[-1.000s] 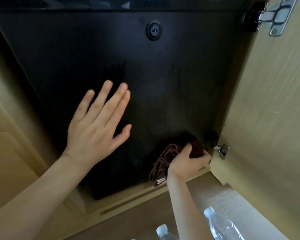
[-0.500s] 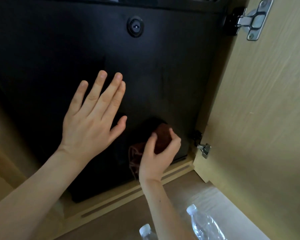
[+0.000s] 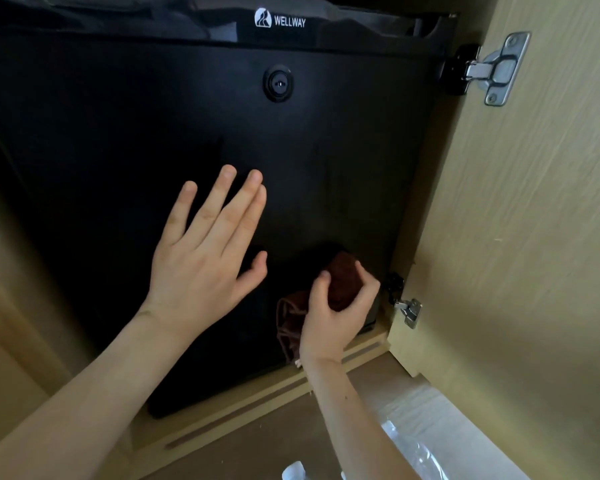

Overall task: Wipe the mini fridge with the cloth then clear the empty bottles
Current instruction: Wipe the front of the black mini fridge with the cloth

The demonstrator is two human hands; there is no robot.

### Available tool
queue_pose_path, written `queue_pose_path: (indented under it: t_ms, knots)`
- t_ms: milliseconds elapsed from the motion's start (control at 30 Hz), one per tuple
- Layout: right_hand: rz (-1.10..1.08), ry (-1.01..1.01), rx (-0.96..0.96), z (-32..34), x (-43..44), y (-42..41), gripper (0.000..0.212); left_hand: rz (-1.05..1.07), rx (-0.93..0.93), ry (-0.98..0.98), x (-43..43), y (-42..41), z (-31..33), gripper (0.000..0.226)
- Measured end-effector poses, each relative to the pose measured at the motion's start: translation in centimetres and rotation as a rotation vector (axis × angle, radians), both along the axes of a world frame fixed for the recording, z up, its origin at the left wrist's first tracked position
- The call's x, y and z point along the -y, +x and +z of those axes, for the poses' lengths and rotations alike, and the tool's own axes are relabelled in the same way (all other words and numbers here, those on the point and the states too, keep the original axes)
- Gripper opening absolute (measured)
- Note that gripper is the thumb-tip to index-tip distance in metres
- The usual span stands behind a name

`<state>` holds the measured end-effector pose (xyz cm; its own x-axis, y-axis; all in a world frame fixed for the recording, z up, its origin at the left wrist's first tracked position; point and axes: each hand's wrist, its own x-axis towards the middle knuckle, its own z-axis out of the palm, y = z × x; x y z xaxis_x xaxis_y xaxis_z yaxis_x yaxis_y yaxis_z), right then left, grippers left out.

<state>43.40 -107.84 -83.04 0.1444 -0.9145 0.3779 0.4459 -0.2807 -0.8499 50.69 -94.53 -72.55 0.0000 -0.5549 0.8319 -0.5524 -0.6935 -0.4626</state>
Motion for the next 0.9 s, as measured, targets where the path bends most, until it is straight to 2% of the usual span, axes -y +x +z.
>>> queue_pose_path:
  t_ms: [100, 167, 233, 333, 433, 533, 633, 667, 767, 900]
  knots:
    - [-0.037, 0.342, -0.047, -3.5, 0.1, -0.7, 0.03, -0.014, 0.005, 0.002, -0.1, 0.1, -0.1, 0.069]
    - [-0.067, 0.427, -0.055, -3.9, 0.2, -0.7, 0.027, -0.018, 0.005, 0.005, -0.2, 0.1, -0.2, 0.07]
    - [-0.07, 0.37, -0.006, -2.1, 0.7, -0.3, 0.027, -0.022, 0.009, 0.004, -0.2, 0.1, -0.3, 0.07]
    - [-0.073, 0.16, 0.111, 2.2, 1.9, 0.1, 0.028, -0.035, 0.019, 0.001, -0.2, 0.3, -0.4, 0.07]
    - [-0.037, 0.032, 0.107, 3.1, 2.9, 0.4, 0.03, -0.034, 0.026, -0.015, -0.2, 0.3, -0.5, 0.07]
    - [-0.075, 0.142, 0.008, -1.8, 2.5, -0.3, 0.026, -0.026, 0.024, -0.016, -0.1, 0.3, -0.4, 0.069]
    - [-0.016, 0.378, -0.063, -5.9, 1.4, -1.5, 0.04, -0.008, 0.032, -0.015, -0.1, 0.2, -0.4, 0.07]
    - [-0.001, 0.433, -0.069, -6.1, 1.3, -1.7, 0.038, -0.008, 0.029, -0.012, -0.2, 0.1, -0.4, 0.07]
    - [-0.039, 0.326, -0.044, -3.1, 1.6, -1.0, 0.023, -0.013, 0.027, -0.007, -0.1, 0.2, -0.4, 0.071]
    - [-0.001, -0.009, 0.061, 2.6, 1.4, 0.0, 0.03, -0.031, 0.039, -0.015, -0.2, 0.5, -0.5, 0.072]
